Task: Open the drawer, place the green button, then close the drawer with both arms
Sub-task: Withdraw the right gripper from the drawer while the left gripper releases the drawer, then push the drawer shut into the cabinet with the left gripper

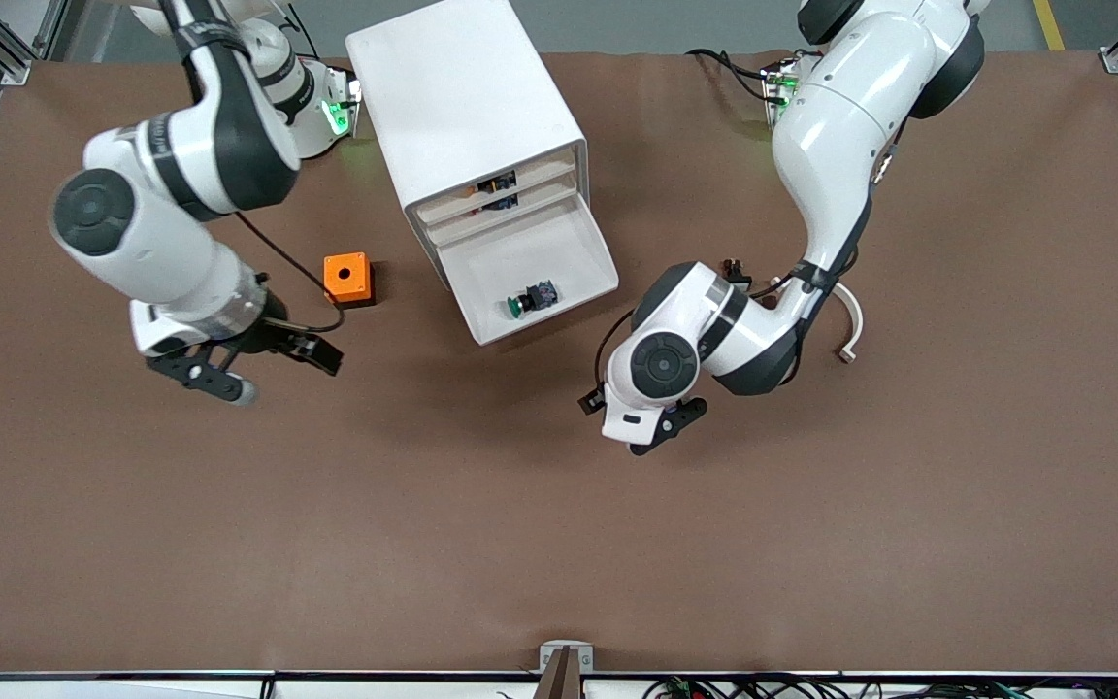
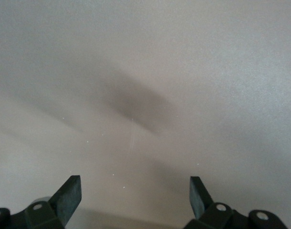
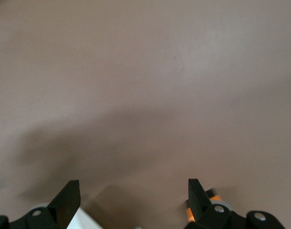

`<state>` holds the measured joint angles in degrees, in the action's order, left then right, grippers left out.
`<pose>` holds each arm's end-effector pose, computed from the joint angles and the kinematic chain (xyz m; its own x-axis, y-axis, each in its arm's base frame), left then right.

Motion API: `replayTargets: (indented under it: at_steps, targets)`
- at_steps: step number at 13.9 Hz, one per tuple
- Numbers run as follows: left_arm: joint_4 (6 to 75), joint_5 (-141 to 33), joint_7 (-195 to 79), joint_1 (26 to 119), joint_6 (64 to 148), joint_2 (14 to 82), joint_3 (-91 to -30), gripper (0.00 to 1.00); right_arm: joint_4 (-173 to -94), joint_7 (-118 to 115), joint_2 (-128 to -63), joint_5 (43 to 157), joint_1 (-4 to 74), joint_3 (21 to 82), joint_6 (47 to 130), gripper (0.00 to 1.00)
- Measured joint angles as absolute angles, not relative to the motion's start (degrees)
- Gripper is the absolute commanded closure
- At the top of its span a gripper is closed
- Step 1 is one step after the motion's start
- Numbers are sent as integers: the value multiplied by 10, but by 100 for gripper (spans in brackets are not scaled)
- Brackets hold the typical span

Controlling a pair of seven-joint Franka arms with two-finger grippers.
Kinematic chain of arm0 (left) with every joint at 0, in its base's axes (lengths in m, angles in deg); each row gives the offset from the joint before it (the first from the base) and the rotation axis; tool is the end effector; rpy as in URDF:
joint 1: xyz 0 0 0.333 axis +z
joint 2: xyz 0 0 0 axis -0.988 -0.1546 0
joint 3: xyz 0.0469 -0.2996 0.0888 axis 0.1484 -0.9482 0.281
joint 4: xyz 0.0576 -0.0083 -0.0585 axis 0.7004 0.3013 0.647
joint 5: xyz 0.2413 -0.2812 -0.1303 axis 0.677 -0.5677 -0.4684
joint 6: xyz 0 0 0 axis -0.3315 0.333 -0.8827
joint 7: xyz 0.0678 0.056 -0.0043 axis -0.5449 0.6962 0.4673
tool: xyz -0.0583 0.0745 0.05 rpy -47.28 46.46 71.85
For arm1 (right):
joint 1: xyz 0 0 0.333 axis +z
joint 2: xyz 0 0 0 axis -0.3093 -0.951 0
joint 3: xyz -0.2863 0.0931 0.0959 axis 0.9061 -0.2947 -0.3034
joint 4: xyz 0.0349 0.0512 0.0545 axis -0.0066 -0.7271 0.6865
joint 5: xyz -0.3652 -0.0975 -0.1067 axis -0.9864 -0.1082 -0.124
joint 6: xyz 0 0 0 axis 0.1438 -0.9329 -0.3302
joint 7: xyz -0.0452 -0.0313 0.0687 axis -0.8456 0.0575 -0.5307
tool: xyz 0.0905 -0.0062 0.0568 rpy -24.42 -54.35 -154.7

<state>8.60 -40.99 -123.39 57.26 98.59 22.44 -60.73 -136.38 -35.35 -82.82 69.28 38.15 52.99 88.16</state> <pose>0.5956 -0.4450 0.2495 0.8132 0.5407 -0.2155 0.5377 -0.8396 -0.0776 0.5988 0.1514 0.4565 0.9511 -0.3088 0.0006 -0.3076 -0.9475 -0.0872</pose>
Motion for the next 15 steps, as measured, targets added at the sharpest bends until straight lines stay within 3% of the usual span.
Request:
replayTargets:
  at_steps: [8, 15]
  targets:
    - [96, -406, -1297, 503, 990, 225, -608, 0, -1363, -93, -784, 692, 251, 530, 851, 0]
    - [121, -406, -1312, 469, 990, 225, -619, 0, -1363, -39, -722, 686, 195, 530, 771, 0]
